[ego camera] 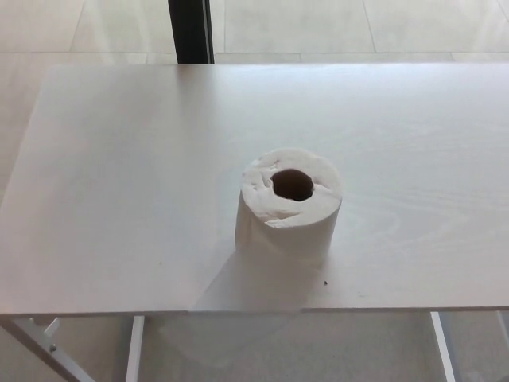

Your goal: A toilet paper roll is kept in the middle of the desk infront of the robot. The robot places its left hand on the top of the toilet paper roll to hold it still and uses its right hand to tear off a piece of toilet paper from it and hands the paper to a person

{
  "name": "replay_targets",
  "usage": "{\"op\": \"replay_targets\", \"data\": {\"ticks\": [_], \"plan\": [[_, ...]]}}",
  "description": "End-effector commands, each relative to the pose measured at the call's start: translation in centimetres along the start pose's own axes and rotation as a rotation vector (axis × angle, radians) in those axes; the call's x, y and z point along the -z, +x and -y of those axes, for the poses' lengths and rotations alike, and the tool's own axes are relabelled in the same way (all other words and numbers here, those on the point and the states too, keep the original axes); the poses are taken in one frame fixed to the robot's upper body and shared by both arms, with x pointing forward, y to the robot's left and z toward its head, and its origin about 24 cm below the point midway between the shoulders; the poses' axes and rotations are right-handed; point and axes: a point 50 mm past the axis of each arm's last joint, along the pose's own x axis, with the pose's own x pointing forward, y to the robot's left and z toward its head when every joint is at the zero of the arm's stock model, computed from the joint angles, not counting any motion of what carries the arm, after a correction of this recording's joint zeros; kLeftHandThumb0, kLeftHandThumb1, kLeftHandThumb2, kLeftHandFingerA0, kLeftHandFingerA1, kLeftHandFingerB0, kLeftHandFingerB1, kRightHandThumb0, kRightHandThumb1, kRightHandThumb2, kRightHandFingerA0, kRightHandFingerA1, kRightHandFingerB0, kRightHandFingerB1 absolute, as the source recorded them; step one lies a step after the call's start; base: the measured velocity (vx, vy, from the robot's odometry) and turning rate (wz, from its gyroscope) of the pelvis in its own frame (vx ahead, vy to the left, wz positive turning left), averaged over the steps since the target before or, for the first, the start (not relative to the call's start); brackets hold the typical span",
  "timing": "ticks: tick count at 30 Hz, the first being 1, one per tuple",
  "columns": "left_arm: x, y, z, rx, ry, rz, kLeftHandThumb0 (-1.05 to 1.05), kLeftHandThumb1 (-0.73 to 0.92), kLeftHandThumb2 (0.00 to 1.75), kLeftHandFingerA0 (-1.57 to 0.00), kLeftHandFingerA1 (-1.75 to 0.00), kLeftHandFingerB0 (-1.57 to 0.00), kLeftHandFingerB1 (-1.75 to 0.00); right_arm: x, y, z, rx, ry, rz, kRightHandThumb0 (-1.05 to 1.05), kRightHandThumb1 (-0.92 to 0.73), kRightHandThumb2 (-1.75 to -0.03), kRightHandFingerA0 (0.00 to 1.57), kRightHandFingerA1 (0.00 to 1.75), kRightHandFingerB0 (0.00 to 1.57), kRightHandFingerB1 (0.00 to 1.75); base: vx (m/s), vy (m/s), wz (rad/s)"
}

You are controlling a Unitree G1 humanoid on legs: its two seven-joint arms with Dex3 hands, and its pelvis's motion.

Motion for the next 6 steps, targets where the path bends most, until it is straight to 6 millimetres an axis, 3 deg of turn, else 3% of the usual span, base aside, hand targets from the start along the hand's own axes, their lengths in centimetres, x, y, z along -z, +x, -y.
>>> {"op": "replay_targets", "data": {"ticks": [1,2,3,6], "plan": [[6.51,0.23,-0.20,-0.068,-0.148,-0.192,-0.62,0.78,0.63,-0.74,-1.02,-0.35,-0.68,5.58,-0.59,1.95,-0.005,0.099,-0.141,-0.47,-0.62,-0.58,0.60,0.78,0.40,0.39,0.00,0.000,0.00],[6.36,0.29,0.06,-0.032,-0.143,-0.174,-0.62,0.81,0.64,-0.60,-1.00,-0.36,-0.68,5.68,-0.60,1.78,-0.044,0.071,-0.157,-0.47,-0.62,-0.59,0.55,0.73,0.37,0.38,0.00,0.000,0.00],[6.29,0.44,0.43,-0.013,-0.142,-0.180,-0.62,0.78,0.64,-0.54,-0.97,-0.35,-0.68,5.93,-0.67,1.49,-0.085,0.086,-0.168,-0.48,-0.48,-0.80,0.46,0.68,0.30,0.49,0.00,0.000,0.00],[6.34,0.65,0.76,0.006,-0.131,-0.182,-0.63,0.76,0.62,-0.43,-0.94,-0.31,-0.66,5.95,-0.65,1.47,-0.100,0.072,-0.169,-0.46,-0.49,-0.80,0.44,0.65,0.30,0.49,0.00,0.000,0.00]]}}
